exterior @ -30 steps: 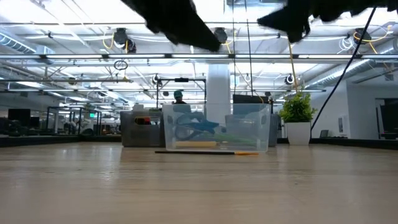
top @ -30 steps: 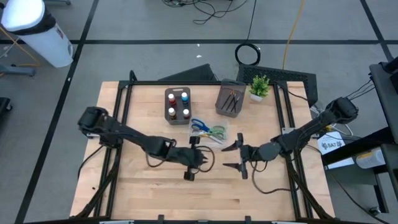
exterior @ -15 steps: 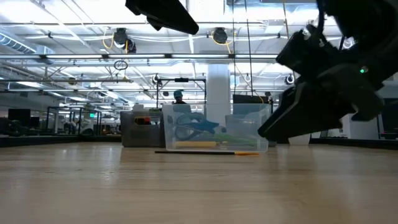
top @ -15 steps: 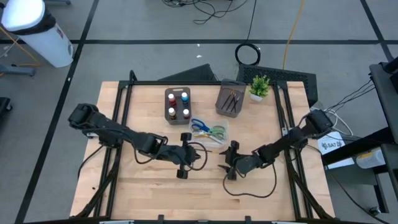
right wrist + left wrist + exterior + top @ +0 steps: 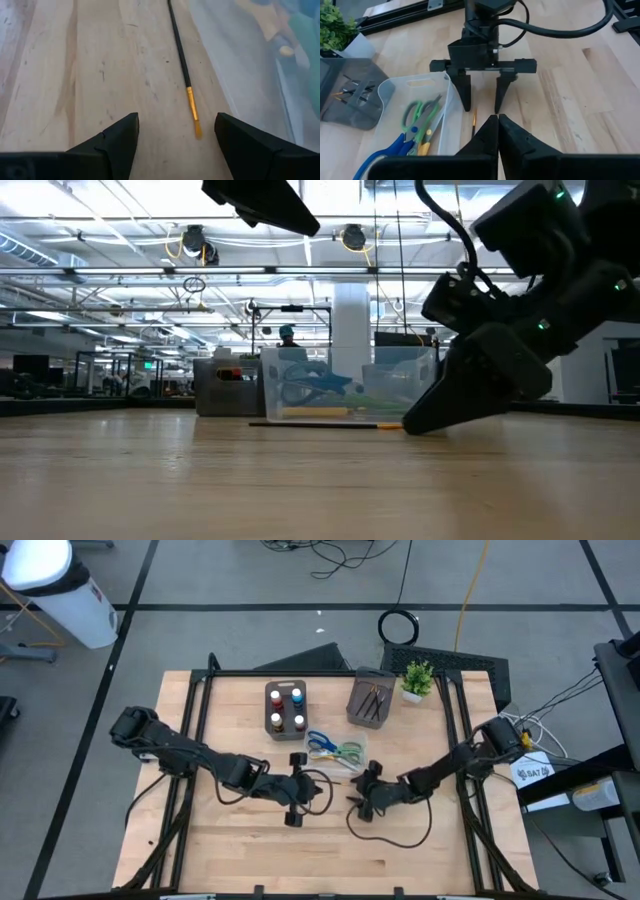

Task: Pick & Place Paint Supplies
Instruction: Put the black and gold brush into the right black bin

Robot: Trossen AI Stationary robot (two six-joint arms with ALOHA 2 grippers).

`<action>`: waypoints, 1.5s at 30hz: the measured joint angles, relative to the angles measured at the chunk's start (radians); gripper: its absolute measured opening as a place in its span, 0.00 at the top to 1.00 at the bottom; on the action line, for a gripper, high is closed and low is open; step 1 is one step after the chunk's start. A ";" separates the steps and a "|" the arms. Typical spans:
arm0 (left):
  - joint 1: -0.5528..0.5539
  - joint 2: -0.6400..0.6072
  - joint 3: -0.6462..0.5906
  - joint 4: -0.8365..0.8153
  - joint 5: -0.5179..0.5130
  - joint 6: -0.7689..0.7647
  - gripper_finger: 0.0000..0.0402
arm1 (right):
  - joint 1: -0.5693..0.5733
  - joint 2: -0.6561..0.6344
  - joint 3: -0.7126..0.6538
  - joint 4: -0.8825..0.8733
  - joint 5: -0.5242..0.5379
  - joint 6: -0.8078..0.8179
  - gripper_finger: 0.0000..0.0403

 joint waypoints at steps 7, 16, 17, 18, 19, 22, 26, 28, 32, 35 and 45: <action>0.000 0.000 0.000 -0.013 0.000 -0.012 0.93 | -0.009 -0.001 0.002 -0.042 -0.013 -0.002 0.55; 0.000 0.000 0.000 -0.014 0.000 -0.025 0.90 | -0.009 0.001 0.000 -0.068 -0.017 -0.007 0.77; 0.000 0.000 0.000 -0.014 0.000 -0.026 0.91 | -0.009 0.001 0.000 -0.073 -0.017 -0.007 0.78; 0.000 0.000 0.000 -0.014 0.000 -0.027 0.91 | -0.009 0.001 0.000 -0.080 -0.017 -0.008 0.79; 0.000 0.000 0.000 -0.014 0.000 -0.029 0.92 | -0.009 0.001 0.000 -0.085 -0.018 -0.008 0.80; 0.000 0.000 0.000 -0.014 0.000 -0.031 0.94 | -0.009 0.002 0.000 -0.106 -0.020 -0.007 0.84; 0.000 0.000 0.000 -0.013 0.001 -0.031 0.96 | -0.009 0.002 0.000 -0.139 -0.022 0.003 0.88; 0.000 0.000 0.000 -0.014 0.001 -0.030 0.97 | -0.009 0.002 0.000 -0.153 -0.032 0.003 0.91; 0.000 0.000 0.000 -0.013 0.001 -0.030 0.98 | -0.017 0.002 -0.001 -0.178 -0.068 0.003 0.98; 0.000 0.000 0.000 -0.013 0.001 -0.030 0.94 | -0.017 0.002 -0.002 -0.196 -0.070 0.004 0.99; 0.000 0.000 0.000 -0.013 0.002 -0.032 0.90 | -0.008 -0.047 -0.002 -0.138 -0.111 -0.051 1.00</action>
